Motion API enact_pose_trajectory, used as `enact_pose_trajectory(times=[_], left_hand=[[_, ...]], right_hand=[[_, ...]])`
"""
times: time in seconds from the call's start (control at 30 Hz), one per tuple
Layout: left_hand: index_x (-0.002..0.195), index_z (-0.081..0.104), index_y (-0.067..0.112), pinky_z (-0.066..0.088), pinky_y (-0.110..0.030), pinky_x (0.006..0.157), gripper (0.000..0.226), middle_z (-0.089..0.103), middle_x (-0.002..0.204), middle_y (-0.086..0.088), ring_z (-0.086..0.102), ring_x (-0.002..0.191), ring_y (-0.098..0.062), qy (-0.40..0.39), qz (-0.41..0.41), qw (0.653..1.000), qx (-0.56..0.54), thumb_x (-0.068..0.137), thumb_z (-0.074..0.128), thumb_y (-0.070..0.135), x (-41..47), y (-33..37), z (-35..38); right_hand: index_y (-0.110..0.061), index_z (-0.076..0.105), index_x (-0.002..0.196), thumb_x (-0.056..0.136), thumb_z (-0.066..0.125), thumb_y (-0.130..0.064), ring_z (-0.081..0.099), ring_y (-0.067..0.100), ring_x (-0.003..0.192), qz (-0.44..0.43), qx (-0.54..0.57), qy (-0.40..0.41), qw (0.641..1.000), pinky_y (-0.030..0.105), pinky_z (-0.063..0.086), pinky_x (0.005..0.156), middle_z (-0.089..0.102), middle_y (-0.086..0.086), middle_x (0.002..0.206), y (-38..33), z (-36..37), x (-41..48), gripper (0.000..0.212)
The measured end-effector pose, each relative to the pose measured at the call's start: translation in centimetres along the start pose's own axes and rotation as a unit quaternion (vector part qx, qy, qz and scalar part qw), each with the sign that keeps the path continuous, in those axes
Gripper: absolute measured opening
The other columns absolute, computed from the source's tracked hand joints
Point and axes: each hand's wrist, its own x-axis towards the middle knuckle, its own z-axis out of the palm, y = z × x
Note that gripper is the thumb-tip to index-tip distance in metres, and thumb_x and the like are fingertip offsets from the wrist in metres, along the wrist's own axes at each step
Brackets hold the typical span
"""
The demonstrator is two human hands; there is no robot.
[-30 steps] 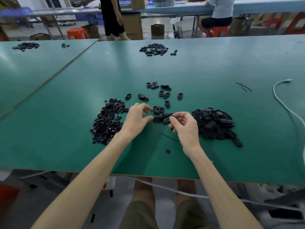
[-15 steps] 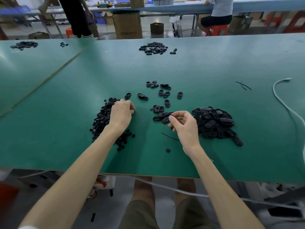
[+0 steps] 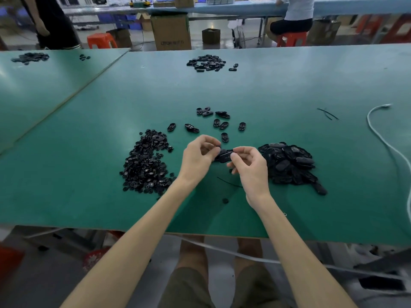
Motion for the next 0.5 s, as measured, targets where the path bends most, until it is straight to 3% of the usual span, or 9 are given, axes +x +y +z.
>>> enact_pose_trajectory(times=[0.1, 0.23, 0.4, 0.5], left_hand=[[0.097, 0.075, 0.012, 0.059, -0.036, 0.082, 0.007, 0.075, 0.089, 0.004, 0.067, 0.08, -0.01, 0.028, 0.023, 0.999, -0.024, 0.092, 0.074, 0.008, -1.0, -0.4, 1.1], [0.094, 0.076, 0.019, 0.059, -0.043, 0.084, 0.006, 0.076, 0.089, 0.007, 0.069, 0.083, -0.023, 0.066, -0.012, 0.994, -0.088, 0.092, 0.075, 0.013, -1.6, -1.5, 1.5], [0.093, 0.075, 0.025, 0.051, -0.03, 0.075, 0.005, 0.073, 0.092, -0.001, 0.058, 0.072, -0.016, 0.074, -0.024, 0.993, -0.088, 0.092, 0.075, 0.02, -1.7, -1.8, 1.0], [0.092, 0.072, 0.025, 0.052, -0.028, 0.073, 0.006, 0.074, 0.089, 0.005, 0.063, 0.072, -0.021, 0.06, -0.023, 0.994, -0.085, 0.093, 0.073, 0.019, -1.8, -1.7, 1.0]], right_hand=[[-0.015, 0.07, 0.104, 0.099, 0.066, -0.006, 0.075, 0.015, 0.075, -0.005, -0.002, 0.004, 1.0, 0.022, 0.053, 0.061, 0.075, 0.004, 0.093, 0.1, 0.0, 0.1, 0.01], [-0.017, 0.073, 0.105, 0.099, 0.066, -0.006, 0.075, 0.013, 0.078, -0.009, -0.005, 0.002, 1.0, 0.02, 0.054, 0.061, 0.077, -0.003, 0.09, 0.1, 0.0, 0.1, 0.015], [-0.019, 0.073, 0.102, 0.099, 0.066, -0.005, 0.076, 0.013, 0.079, -0.009, -0.01, 0.001, 1.0, 0.022, 0.055, 0.062, 0.077, 0.0, 0.093, 0.0, 0.1, 0.0, 0.016], [-0.015, 0.07, 0.102, 0.098, 0.067, -0.004, 0.077, 0.017, 0.078, 0.0, 0.003, 0.003, 1.0, 0.023, 0.055, 0.061, 0.075, 0.005, 0.095, 0.0, 0.1, 0.0, 0.012]])
